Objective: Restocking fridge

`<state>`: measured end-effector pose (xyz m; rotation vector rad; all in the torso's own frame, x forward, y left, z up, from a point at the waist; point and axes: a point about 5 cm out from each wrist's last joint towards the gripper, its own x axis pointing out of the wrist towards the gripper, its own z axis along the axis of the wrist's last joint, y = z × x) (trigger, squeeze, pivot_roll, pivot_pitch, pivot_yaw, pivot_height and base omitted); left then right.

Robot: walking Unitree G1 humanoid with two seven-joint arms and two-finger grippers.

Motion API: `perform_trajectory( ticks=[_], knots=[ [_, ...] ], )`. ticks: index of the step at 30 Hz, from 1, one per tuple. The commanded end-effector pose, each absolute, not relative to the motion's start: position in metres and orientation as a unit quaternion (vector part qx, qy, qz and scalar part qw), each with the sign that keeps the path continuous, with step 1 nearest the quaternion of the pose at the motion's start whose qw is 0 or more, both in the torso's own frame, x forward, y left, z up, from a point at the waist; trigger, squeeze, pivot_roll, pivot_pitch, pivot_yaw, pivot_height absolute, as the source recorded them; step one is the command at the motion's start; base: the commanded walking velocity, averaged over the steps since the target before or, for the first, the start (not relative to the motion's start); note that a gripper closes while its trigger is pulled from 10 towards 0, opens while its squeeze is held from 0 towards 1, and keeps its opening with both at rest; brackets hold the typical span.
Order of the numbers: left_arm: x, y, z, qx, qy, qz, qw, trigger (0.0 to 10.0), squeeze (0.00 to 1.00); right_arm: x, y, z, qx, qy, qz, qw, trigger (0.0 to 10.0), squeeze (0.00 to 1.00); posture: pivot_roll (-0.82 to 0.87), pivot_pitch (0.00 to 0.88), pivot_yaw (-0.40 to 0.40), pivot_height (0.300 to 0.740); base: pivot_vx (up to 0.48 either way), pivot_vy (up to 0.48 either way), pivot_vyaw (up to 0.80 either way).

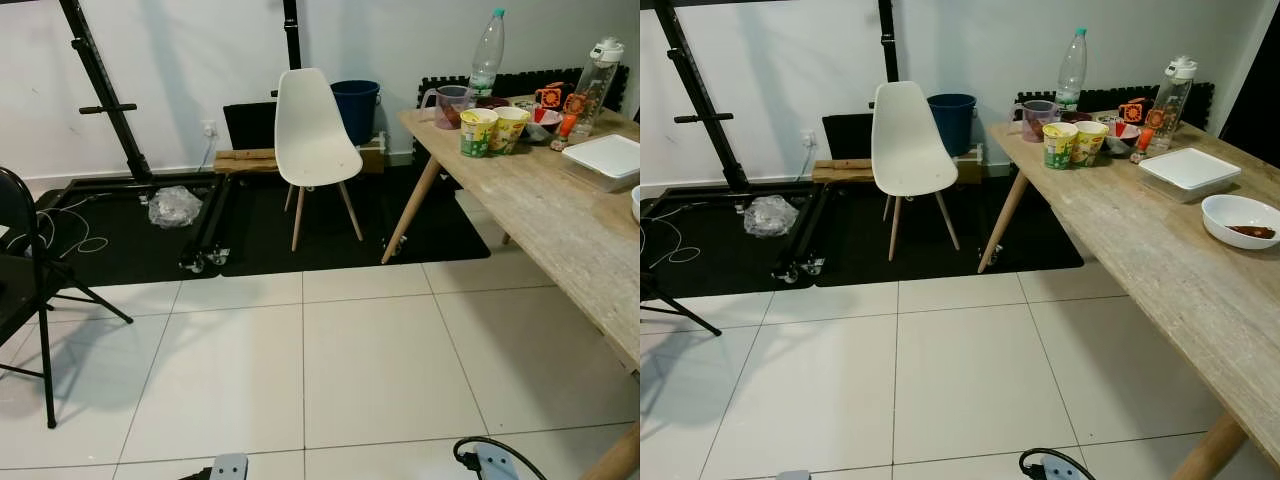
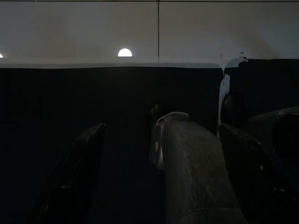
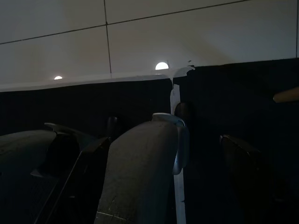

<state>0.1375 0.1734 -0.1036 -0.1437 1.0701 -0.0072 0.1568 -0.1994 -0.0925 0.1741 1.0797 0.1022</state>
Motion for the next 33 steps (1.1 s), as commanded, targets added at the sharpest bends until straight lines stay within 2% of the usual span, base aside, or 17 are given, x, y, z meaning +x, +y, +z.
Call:
perform_trajectory(
  ticks=[1,25,33],
  knots=[
    [0.136,0.174,-0.104,-0.07,0.512,0.0,0.856,10.0,0.0,0.154,-0.199,-0.094,0.076,0.518,0.052,0.851,10.0,0.0,-0.06,0.0,0.024,0.74,0.0,0.0,0.0],
    [0.13,0.174,-0.107,-0.091,0.532,0.002,0.842,10.0,0.0,0.154,-0.198,-0.094,0.074,0.518,0.055,0.85,10.0,0.0,-0.06,0.0,0.026,0.74,0.0,0.0,0.0],
    [0.128,0.193,-0.106,-0.091,0.53,0.047,0.842,10.0,0.0,0.152,-0.199,-0.095,0.08,0.515,0.043,0.852,10.0,0.0,-0.06,0.0,0.027,0.74,0.0,0.0,0.0]
  ],
)
